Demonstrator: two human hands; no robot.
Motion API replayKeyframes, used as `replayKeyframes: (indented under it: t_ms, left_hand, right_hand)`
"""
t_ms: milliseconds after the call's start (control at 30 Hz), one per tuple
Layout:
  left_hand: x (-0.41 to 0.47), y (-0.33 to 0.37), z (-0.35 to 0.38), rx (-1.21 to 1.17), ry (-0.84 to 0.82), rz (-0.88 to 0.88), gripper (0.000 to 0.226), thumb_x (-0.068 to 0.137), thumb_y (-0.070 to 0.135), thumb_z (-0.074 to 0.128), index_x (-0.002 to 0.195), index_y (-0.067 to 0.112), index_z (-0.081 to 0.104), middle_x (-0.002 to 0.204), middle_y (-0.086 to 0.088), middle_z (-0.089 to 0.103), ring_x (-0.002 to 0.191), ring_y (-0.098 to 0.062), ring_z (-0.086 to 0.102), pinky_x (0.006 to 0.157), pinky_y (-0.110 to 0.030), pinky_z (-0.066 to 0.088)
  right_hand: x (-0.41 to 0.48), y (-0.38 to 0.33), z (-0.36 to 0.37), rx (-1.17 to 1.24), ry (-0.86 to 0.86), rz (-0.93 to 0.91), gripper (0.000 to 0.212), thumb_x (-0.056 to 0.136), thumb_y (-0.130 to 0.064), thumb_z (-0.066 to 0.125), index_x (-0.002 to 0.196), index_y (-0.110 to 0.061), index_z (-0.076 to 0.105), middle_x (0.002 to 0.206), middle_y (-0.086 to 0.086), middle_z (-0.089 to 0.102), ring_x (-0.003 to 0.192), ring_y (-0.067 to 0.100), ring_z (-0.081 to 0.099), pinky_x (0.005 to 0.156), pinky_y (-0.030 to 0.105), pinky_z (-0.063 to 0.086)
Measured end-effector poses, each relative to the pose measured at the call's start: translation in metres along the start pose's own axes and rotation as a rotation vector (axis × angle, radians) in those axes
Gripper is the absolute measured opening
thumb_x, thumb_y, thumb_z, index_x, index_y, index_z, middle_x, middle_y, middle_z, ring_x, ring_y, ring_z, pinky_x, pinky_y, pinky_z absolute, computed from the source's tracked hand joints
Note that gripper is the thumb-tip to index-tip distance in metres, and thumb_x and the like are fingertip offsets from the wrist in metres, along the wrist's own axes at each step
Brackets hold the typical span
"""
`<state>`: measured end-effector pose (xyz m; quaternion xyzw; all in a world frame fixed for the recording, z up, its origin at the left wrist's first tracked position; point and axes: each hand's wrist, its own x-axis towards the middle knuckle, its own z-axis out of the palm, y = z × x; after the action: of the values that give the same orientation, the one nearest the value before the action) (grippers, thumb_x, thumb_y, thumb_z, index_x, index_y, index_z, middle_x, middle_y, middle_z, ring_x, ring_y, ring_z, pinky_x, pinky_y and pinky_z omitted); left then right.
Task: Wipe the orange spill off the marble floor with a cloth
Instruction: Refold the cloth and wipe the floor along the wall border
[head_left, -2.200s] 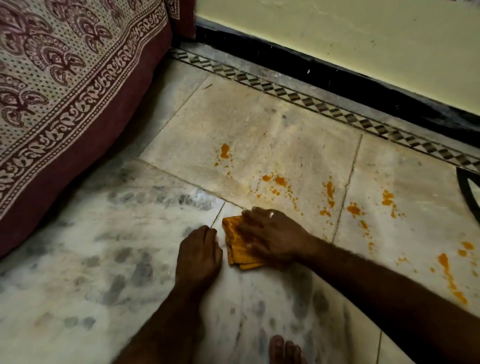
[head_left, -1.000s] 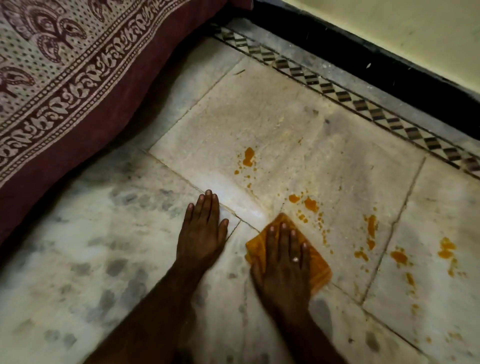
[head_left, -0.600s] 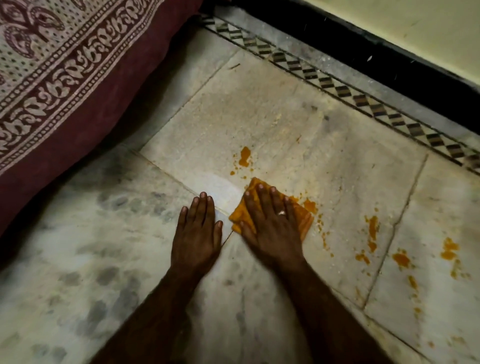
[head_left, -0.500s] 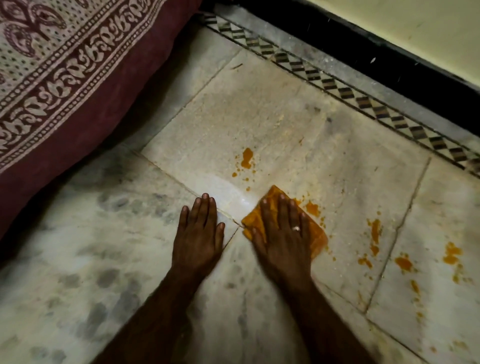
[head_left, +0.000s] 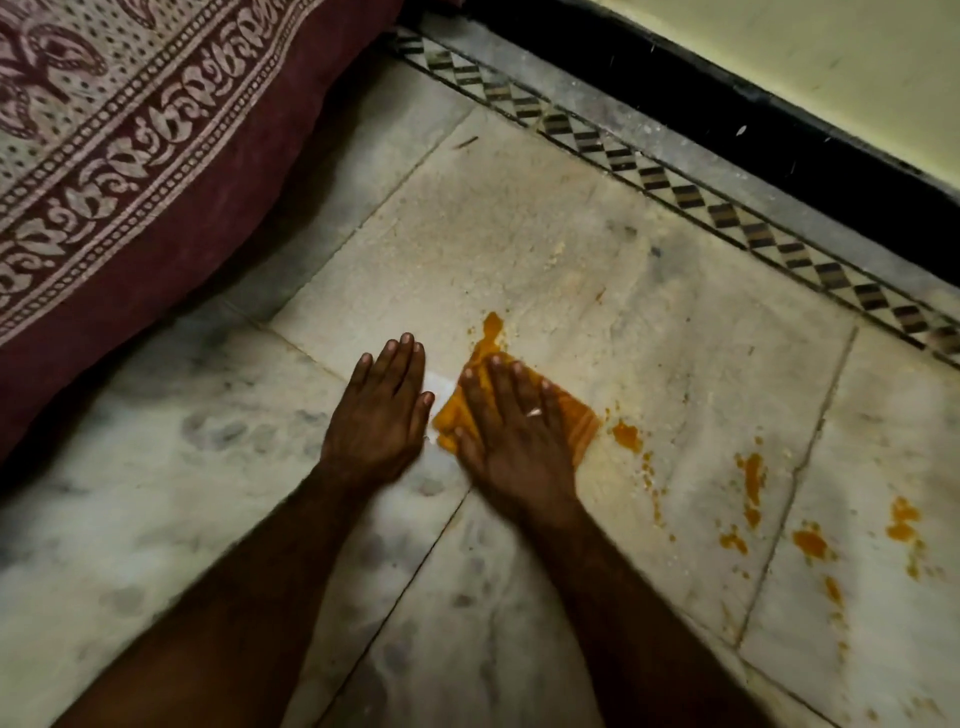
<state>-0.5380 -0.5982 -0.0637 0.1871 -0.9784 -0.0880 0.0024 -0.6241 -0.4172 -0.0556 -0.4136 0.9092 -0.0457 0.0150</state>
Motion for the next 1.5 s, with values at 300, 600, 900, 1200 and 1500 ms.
replayKeyframes:
  t_ms: [300, 600, 900, 1200, 1500]
  left_hand:
    - [-0.001, 0.003, -0.001, -0.019, 0.017, -0.029, 0.063, 0.105, 0.039, 0.021, 0.159, 0.007, 0.017, 0.167, -0.010, 0.013, 0.155, -0.023, 0.013, 0.126, -0.041, 0.009]
    - [-0.002, -0.001, 0.001, 0.003, 0.035, -0.027, 0.060, 0.105, 0.035, 0.023, 0.158, 0.006, 0.024, 0.166, -0.012, 0.022, 0.154, -0.024, 0.021, 0.126, -0.044, 0.015]
    - [-0.001, 0.003, -0.003, -0.023, 0.058, -0.052, 0.061, 0.104, 0.033, 0.025, 0.157, 0.004, 0.023, 0.165, -0.014, 0.022, 0.154, -0.026, 0.022, 0.124, -0.047, 0.020]
    - [-0.002, 0.000, -0.003, -0.014, 0.055, -0.087, 0.060, 0.103, 0.031, 0.028, 0.154, 0.001, 0.030, 0.163, -0.017, 0.027, 0.153, -0.029, 0.024, 0.125, -0.046, 0.018]
    - [-0.002, 0.003, -0.005, -0.016, 0.041, -0.082, 0.061, 0.103, 0.030, 0.029, 0.155, 0.000, 0.026, 0.164, -0.018, 0.023, 0.153, -0.030, 0.022, 0.123, -0.049, 0.024]
  right_hand:
    - [-0.083, -0.021, -0.008, -0.007, 0.002, 0.222, 0.066, 0.103, -0.047, 0.033, 0.160, -0.015, 0.029, 0.167, 0.016, 0.024, 0.153, 0.037, 0.026, 0.121, 0.058, 0.027]
    - [0.058, 0.014, -0.001, 0.034, -0.006, -0.002, 0.066, 0.100, -0.050, 0.035, 0.161, -0.025, 0.029, 0.169, 0.007, 0.023, 0.156, 0.029, 0.023, 0.124, 0.054, 0.020]
    - [-0.013, -0.013, -0.004, 0.020, 0.005, 0.301, 0.068, 0.101, -0.046, 0.035, 0.162, -0.018, 0.023, 0.169, 0.014, 0.018, 0.155, 0.035, 0.021, 0.122, 0.057, 0.023]
    - [0.137, 0.003, 0.001, 0.088, 0.017, 0.074, 0.062, 0.102, -0.049, 0.034, 0.161, -0.030, 0.030, 0.169, 0.005, 0.024, 0.155, 0.029, 0.023, 0.125, 0.053, 0.013]
    - [0.030, 0.004, -0.009, 0.021, 0.061, 0.560, 0.066, 0.105, -0.044, 0.031, 0.163, -0.014, 0.019, 0.168, 0.020, 0.020, 0.153, 0.042, 0.025, 0.122, 0.061, 0.021]
